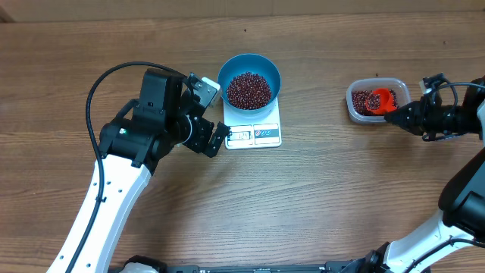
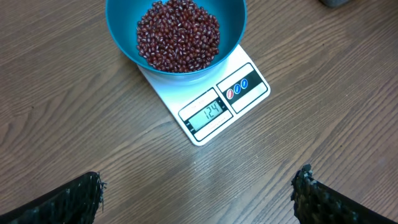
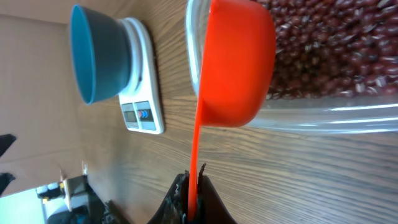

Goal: Scoop item into bowl and weigh 150g on scale
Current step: 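Dip the scoop into the red beans with the right gripper, then carry the filled scoop with the right gripper over the teal bowl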

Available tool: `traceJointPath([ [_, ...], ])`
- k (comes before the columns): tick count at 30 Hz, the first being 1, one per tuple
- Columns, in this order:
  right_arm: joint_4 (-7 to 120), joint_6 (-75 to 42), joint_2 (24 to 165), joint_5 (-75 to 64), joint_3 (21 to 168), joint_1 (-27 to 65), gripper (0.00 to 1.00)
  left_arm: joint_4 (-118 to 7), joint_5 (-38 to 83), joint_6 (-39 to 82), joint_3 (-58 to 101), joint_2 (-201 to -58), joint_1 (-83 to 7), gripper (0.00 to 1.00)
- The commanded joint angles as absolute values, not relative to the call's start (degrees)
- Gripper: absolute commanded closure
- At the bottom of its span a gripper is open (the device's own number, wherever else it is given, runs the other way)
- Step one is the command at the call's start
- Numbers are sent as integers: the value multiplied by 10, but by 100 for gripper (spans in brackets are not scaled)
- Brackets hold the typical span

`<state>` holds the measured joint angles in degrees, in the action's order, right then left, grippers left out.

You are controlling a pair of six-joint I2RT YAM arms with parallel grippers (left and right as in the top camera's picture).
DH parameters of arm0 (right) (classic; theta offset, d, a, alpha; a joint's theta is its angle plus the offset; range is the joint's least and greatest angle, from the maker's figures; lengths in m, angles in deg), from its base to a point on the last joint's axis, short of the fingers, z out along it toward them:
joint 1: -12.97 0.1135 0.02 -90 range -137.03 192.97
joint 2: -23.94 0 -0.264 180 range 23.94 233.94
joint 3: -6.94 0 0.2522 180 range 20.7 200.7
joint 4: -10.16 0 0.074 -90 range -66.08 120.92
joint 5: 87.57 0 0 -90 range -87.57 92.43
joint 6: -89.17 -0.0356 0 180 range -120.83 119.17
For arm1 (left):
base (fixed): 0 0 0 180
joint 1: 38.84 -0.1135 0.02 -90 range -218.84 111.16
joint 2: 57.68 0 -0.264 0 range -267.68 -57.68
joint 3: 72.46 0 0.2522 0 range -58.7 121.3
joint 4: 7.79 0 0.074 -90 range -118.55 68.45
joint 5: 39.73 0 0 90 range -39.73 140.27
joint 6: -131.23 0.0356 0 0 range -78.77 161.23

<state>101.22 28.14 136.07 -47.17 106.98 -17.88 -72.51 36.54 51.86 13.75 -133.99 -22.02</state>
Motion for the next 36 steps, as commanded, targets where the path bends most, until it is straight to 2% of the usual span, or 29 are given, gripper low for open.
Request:
traceJointPath([
  [1, 1033, 314, 1356, -513, 1105, -165, 96, -723, 363, 513, 138, -1343, -222, 0],
  [6, 1056, 314, 1347, -517, 1127, -127, 96, -723, 363, 513, 138, -1343, -222, 0],
  [13, 1062, 304, 1343, -518, 1161, -27, 96, -723, 363, 513, 138, -1343, -222, 1],
  [22, 1029, 214, 1343, -510, 1248, 112, 96, -723, 363, 513, 138, -1343, -222, 0],
  [30, 922, 73, 1343, -387, 1262, 224, 96, -723, 363, 513, 138, -1343, -222, 0],
  [36, 882, 34, 1343, -313, 1262, 272, 96, -723, 363, 513, 138, -1343, -222, 0],
])
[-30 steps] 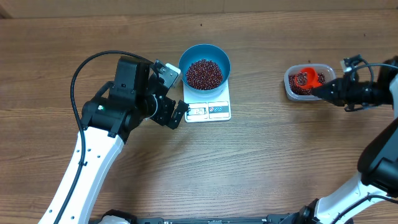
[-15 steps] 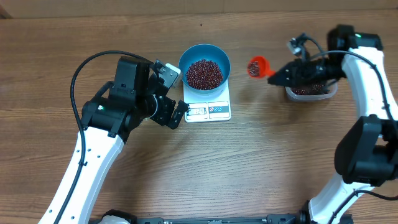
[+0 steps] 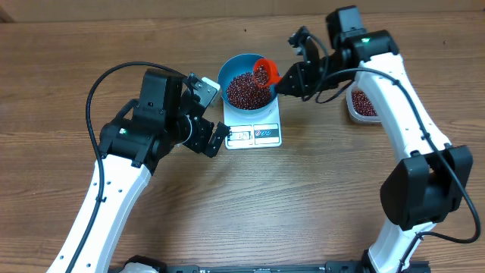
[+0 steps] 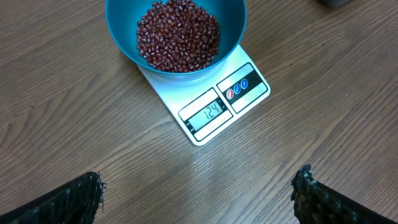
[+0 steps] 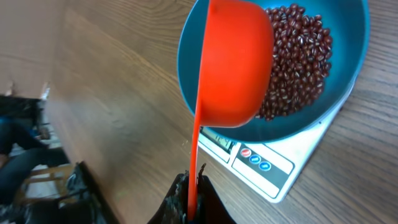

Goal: Scoop item into bowl and weigh 150g on scale
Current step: 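Carry the filled scoop with the right gripper over the teal bowl, then tilt the scoop slowly with the right gripper, trickling beans into bowl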

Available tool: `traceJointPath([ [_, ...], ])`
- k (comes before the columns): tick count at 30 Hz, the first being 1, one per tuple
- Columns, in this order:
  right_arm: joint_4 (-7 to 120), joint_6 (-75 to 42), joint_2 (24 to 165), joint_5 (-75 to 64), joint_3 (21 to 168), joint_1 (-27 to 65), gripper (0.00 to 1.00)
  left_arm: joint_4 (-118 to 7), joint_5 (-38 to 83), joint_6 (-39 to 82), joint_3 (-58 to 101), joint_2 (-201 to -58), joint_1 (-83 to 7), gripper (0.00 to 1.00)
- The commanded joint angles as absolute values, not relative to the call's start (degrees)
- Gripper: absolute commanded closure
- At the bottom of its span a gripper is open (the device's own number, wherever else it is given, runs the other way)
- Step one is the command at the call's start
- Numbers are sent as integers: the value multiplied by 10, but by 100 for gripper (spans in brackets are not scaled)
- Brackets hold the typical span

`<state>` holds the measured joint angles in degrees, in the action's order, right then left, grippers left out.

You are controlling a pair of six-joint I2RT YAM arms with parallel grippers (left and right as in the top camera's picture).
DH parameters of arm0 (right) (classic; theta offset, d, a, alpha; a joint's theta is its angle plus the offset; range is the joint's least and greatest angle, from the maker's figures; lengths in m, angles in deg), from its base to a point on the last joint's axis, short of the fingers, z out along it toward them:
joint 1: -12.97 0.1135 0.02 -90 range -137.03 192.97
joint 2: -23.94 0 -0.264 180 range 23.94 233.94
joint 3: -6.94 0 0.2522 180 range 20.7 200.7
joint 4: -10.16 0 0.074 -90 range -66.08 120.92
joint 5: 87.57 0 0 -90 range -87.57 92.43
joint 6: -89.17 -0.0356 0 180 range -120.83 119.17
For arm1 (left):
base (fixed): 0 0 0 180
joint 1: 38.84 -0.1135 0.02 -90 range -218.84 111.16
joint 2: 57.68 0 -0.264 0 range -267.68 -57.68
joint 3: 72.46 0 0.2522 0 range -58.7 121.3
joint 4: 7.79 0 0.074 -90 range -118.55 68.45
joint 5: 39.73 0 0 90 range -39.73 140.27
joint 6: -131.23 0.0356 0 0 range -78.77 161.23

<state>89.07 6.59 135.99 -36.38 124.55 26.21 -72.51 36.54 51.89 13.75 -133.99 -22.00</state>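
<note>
A blue bowl (image 3: 248, 80) heaped with red beans (image 4: 178, 35) stands on a white scale (image 3: 255, 133) whose display (image 4: 207, 112) reads 124. My right gripper (image 3: 286, 82) is shut on the handle of an orange scoop (image 3: 264, 72). The scoop (image 5: 235, 62) hangs over the bowl's right rim, tipped on its side, and beans show inside it from overhead. My left gripper (image 4: 198, 193) is open just left of the scale, nothing between its fingers. The clear bean container (image 3: 362, 104) sits at the right, partly behind my right arm.
The scale's round buttons (image 4: 237, 88) face the left wrist camera. My right arm (image 3: 409, 114) stretches across the right half of the table. A dark object (image 4: 339, 2) pokes in at the top right of the left wrist view.
My right gripper has moved left with the orange scoop, from the clear container to above the blue bowl. The left gripper has stayed put, and the display still reads 124.
</note>
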Motion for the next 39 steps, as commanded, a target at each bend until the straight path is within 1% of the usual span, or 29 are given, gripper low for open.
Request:
traceJointPath([
  [1, 878, 34, 1343, -297, 1262, 281, 96, -723, 363, 513, 138, -1343, -222, 1],
  [10, 869, 34, 1343, -186, 1262, 329, 96, -723, 363, 513, 138, -1343, -222, 1],
  [24, 850, 35, 1343, -60, 1263, 376, 96, -723, 363, 513, 138, -1343, -222, 0],
  [39, 824, 41, 1343, -46, 1263, 381, 96, -723, 363, 513, 138, -1343, -222, 1],
])
